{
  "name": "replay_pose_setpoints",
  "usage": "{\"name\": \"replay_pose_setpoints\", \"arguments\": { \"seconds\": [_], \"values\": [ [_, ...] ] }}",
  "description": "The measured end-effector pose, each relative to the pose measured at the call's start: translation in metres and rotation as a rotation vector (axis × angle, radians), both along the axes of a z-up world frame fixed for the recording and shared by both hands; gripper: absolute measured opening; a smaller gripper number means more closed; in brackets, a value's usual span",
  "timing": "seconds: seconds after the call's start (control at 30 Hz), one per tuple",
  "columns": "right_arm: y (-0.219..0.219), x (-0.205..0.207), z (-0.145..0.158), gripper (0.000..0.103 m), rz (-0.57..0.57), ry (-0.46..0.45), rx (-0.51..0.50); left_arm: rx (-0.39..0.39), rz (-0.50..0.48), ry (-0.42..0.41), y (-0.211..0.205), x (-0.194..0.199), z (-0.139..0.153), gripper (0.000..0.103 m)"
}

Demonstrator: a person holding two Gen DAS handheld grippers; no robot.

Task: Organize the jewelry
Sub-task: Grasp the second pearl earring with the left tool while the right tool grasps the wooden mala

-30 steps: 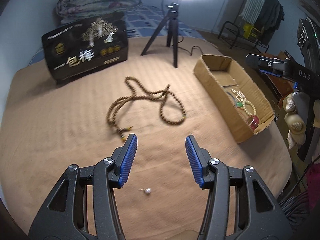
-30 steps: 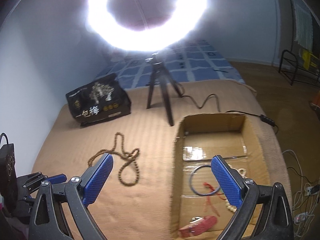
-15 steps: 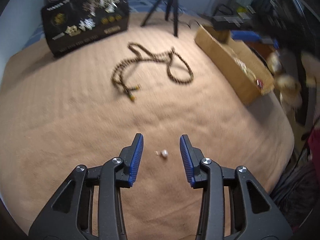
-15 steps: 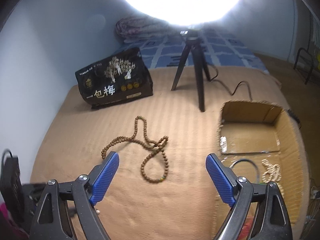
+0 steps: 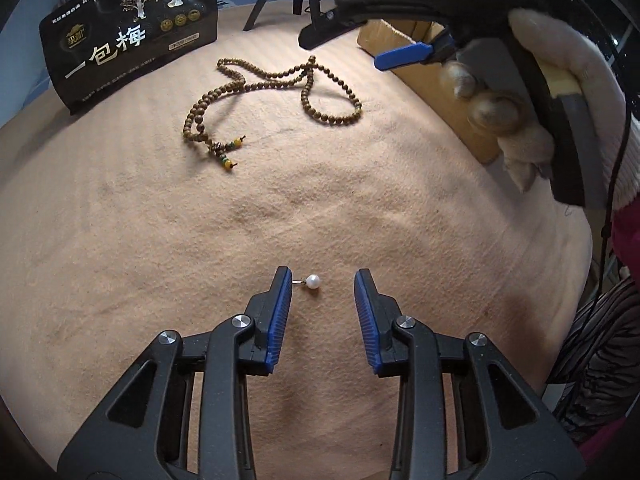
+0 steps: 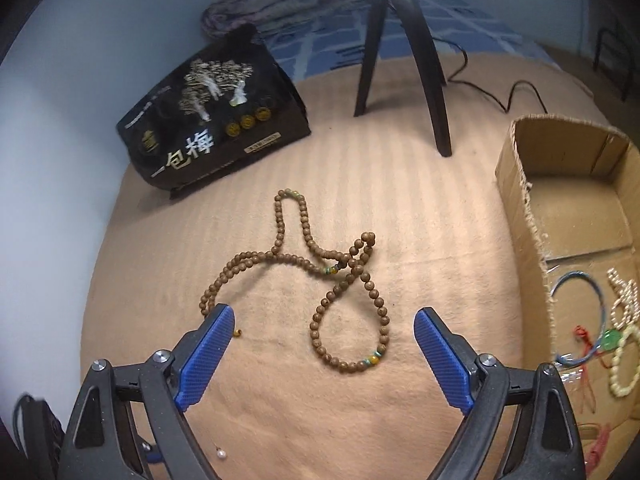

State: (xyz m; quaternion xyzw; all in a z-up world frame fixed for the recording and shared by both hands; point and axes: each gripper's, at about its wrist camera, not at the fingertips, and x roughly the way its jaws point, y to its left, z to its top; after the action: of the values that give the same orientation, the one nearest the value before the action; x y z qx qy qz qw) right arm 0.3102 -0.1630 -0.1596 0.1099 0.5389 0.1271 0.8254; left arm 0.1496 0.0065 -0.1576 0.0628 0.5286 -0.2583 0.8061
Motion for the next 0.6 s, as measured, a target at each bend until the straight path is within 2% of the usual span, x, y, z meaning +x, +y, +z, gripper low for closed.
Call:
{"name": "replay_pose_setpoints", "arguments": {
  "seconds": [0.1, 0.3, 0.43, 0.6],
  "values": [
    [0.001, 0.004, -0.002, 0.093, -0.009, -0.001, -0.012, 0.006, -0.009, 0.005, 0.0, 0.002, -0.004, 0.026],
    [0.006, 0.012, -0.012, 0.093, -0.012, 0.02, -0.032, 0.005, -0.008, 0.003, 0.0, 0.007, -0.011, 0.026],
    [0.009, 0.015, -0.019, 0.094, -0.013, 0.039, -0.032, 0.019, -0.006, 0.0, 0.0, 0.009, -0.017, 0.015],
    [0.015, 0.023, -0.034, 0.094, -0.029, 0.086, 0.013, 0.022, -0.006, -0.009, 0.001, 0.008, -0.02, 0.013]
  ]
}}
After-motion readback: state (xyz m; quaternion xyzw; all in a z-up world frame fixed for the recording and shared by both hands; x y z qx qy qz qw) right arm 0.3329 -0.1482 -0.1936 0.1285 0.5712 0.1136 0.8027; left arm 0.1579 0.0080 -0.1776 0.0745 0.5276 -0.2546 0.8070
